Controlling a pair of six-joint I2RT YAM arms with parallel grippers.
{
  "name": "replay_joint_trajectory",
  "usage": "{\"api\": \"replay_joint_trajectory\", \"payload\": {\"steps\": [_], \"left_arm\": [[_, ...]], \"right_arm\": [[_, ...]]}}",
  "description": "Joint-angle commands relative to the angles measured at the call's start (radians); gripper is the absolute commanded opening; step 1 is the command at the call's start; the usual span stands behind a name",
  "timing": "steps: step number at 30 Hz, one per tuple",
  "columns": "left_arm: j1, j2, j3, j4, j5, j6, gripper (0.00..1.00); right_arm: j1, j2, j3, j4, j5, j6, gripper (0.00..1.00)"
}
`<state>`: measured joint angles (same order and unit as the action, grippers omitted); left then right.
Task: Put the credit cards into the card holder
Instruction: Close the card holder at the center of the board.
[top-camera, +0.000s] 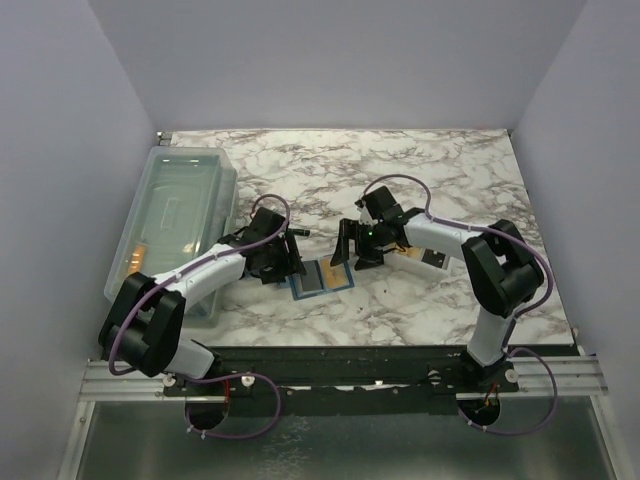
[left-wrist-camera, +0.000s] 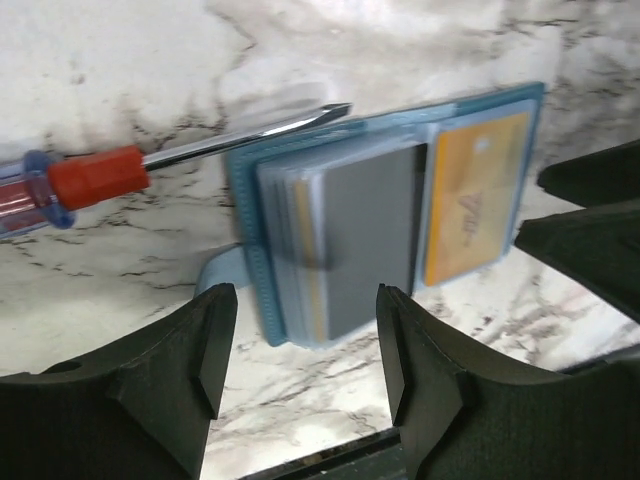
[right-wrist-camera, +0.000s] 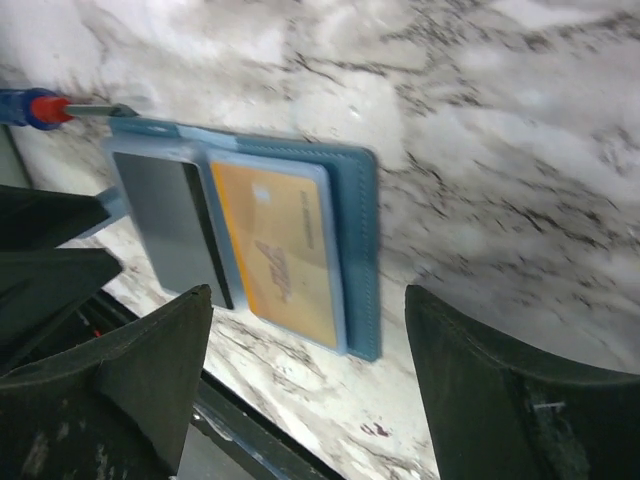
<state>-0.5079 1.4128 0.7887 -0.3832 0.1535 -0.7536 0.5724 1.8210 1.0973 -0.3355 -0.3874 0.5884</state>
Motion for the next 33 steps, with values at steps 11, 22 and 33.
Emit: {"api": "replay_joint_trajectory", "payload": {"steps": [11,22,33], "left_arm": [[0.0,0.087,-0.126,0.095,-0.028,-0.04,0.43],[-0.043,0.118,-0.124,0.16,0.008,-0.08,0.4],[-0.067,0.12,-0.103,0.165,0.036,-0.089,0.43]], "right_arm": [[0.002,0.101,-0.006,0.212,-0.225,0.022,0.75],[0.004,-0.052,-0.156,0.511,-0.464,0.241,0.74],[0.01,-0.078,-0.165,0.574,-0.502,0.292,0.8]]}}
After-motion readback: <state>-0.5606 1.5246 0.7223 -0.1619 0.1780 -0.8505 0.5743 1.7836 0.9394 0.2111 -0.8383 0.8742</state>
